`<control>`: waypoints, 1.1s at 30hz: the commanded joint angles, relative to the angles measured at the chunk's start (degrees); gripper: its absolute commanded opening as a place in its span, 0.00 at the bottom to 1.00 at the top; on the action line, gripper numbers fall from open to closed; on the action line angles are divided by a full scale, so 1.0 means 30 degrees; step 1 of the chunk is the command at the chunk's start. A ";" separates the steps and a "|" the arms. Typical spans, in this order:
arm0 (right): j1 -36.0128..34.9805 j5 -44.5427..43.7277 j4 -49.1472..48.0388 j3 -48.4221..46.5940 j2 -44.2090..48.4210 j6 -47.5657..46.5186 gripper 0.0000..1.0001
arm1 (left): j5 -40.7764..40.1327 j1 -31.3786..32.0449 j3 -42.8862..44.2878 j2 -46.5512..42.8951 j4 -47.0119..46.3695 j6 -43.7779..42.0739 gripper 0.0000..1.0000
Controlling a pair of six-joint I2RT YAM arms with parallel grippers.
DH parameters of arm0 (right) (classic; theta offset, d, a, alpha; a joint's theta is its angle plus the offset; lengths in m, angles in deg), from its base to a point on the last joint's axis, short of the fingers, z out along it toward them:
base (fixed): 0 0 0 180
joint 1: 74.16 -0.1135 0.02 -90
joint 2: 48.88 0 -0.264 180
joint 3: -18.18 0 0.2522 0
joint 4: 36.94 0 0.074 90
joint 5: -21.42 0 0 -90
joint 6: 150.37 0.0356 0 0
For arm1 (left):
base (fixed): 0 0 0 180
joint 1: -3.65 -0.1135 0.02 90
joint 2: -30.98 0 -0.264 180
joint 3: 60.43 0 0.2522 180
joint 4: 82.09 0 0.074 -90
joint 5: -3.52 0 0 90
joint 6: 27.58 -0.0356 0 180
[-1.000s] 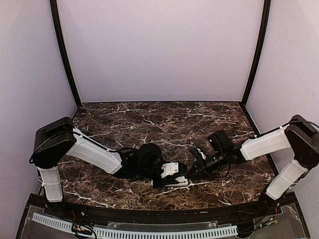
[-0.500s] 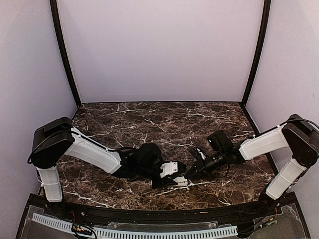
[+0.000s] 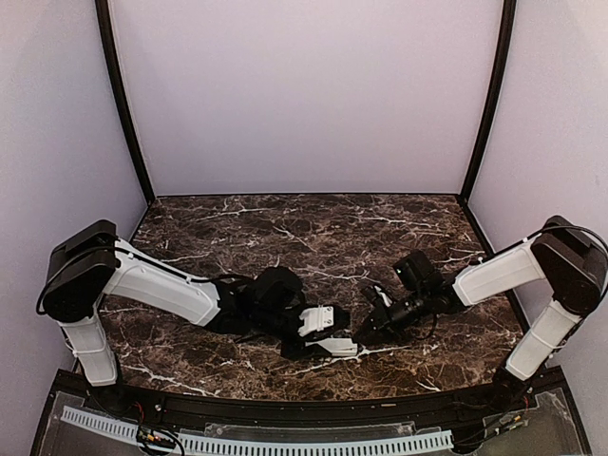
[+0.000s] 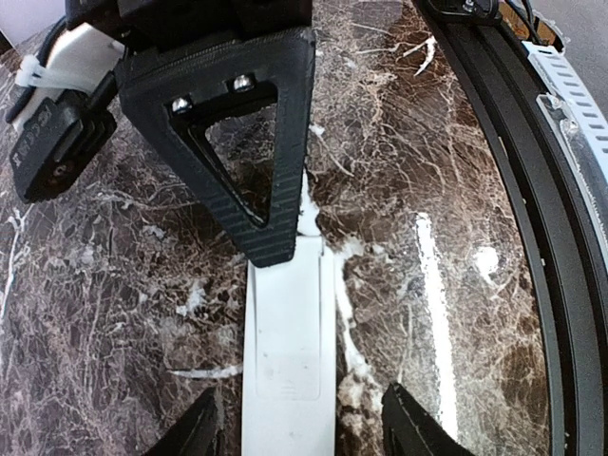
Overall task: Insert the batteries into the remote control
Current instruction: Load the battery cover onto the remote control without the battery cover.
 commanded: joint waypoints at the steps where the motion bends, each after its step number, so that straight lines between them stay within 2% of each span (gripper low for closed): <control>1: -0.0431 -0.0829 -0.0158 -0.0093 -0.0680 0.0025 0.00 | 0.0198 0.0014 -0.0907 -0.1451 0.0580 -0.0778 0.56; 13: -0.0441 -0.1497 0.0510 -0.0287 -0.0545 -0.0562 0.00 | 0.0679 0.0007 -0.0129 0.0112 0.0059 -0.0755 0.56; 17: -0.0440 -0.1599 0.0512 -0.0422 -0.0689 -0.0819 0.00 | 0.1368 -0.0002 -0.0804 -0.0150 -0.0165 -0.1452 0.56; 20: -0.0451 -0.1629 0.0459 -0.0439 -0.0778 -0.0951 0.00 | 0.1388 0.0000 -0.1400 -0.0364 -0.1585 -0.1556 0.56; 26: -0.0454 -0.1716 0.0402 -0.0460 -0.0825 -0.1089 0.00 | 0.0267 0.0018 0.0265 0.1219 -0.1165 -0.1041 0.57; 33: -0.0470 -0.1775 0.0195 -0.0435 -0.0981 -0.1432 0.00 | 0.0153 0.0027 0.1229 0.2098 -0.1347 -0.0148 0.58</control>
